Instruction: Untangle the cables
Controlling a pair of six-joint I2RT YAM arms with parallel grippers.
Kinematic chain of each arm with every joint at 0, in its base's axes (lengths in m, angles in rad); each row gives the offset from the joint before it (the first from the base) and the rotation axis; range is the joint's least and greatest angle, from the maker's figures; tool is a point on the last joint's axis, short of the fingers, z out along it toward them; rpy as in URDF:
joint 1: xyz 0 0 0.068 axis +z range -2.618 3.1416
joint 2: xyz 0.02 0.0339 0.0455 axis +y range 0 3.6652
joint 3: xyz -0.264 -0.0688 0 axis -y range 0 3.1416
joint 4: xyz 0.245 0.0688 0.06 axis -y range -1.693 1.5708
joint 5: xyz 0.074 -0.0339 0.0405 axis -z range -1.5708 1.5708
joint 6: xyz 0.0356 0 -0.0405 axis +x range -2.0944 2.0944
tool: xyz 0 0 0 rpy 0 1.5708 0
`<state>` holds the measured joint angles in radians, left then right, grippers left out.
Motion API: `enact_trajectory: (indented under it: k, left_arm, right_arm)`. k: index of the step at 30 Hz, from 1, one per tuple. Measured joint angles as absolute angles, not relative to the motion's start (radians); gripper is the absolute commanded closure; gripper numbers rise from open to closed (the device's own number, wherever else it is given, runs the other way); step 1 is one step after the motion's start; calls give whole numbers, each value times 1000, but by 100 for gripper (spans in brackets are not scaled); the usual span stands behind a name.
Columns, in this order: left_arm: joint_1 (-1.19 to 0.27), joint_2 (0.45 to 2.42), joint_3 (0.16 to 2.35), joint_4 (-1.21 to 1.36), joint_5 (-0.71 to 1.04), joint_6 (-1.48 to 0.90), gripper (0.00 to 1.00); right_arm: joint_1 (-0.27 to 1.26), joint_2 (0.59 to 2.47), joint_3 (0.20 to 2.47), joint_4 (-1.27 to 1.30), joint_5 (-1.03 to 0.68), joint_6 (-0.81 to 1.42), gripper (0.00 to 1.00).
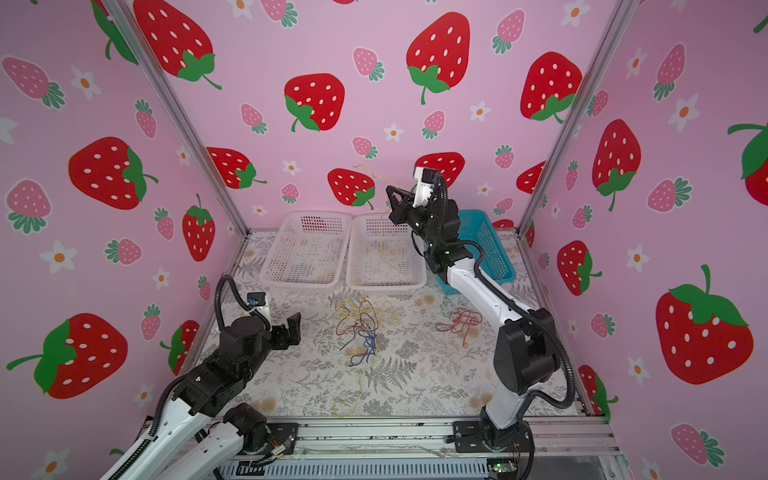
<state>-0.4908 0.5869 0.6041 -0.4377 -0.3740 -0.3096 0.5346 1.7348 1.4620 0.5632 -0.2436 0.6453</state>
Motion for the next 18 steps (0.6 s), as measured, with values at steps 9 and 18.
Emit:
enact_trajectory:
  k: [9, 18]
  left_arm:
    - [-491, 592, 604, -426, -362, -306, 1]
    - [-491, 598, 604, -423, -358, -299, 1]
  right_arm:
    - [534, 1831, 1286, 587, -146, 669, 100]
    - [532, 1922, 1275, 544, -62, 680, 100]
